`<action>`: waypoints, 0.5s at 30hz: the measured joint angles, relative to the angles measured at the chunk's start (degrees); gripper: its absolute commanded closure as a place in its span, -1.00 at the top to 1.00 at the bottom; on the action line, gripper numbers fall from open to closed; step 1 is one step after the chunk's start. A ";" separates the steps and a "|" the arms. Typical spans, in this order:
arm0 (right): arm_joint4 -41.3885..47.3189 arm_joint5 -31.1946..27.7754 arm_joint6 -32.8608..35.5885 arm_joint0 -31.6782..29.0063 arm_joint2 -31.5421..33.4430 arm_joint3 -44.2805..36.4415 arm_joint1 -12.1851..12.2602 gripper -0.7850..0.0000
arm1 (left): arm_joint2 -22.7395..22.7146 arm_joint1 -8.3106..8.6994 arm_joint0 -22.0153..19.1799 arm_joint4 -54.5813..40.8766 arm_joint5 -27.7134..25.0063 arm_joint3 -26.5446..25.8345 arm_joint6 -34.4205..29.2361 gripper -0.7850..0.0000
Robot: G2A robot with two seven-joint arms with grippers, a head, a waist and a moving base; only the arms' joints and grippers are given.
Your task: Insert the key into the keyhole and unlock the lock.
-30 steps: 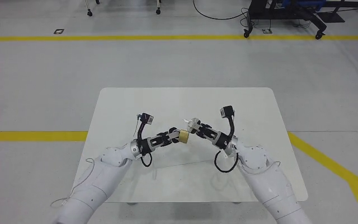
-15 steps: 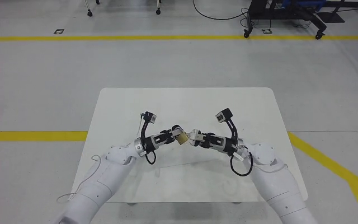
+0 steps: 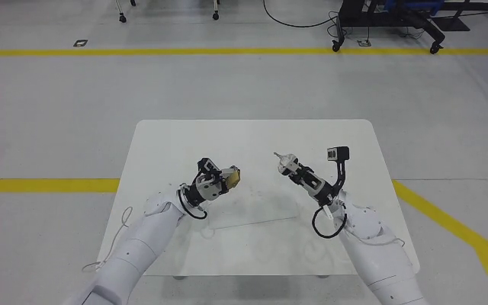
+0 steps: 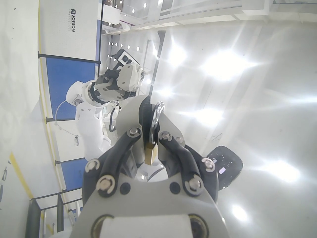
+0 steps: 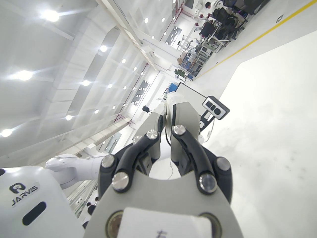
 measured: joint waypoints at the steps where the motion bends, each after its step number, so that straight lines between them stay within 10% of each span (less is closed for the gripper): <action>1: 0.15 0.00 0.19 0.01 0.00 0.01 0.00 -1.00 | -0.01 0.01 0.01 0.00 -0.01 -0.03 0.01 -1.00; 11: 0.19 0.02 0.28 -0.01 0.01 0.01 0.01 -1.00 | 0.07 0.15 0.00 1.85 -1.68 0.59 1.89 -1.00; 15: -8.49 3.59 -9.47 -2.04 0.17 -2.88 -0.35 -1.00 | 1.51 -0.10 -1.24 14.36 -7.56 0.45 21.32 -1.00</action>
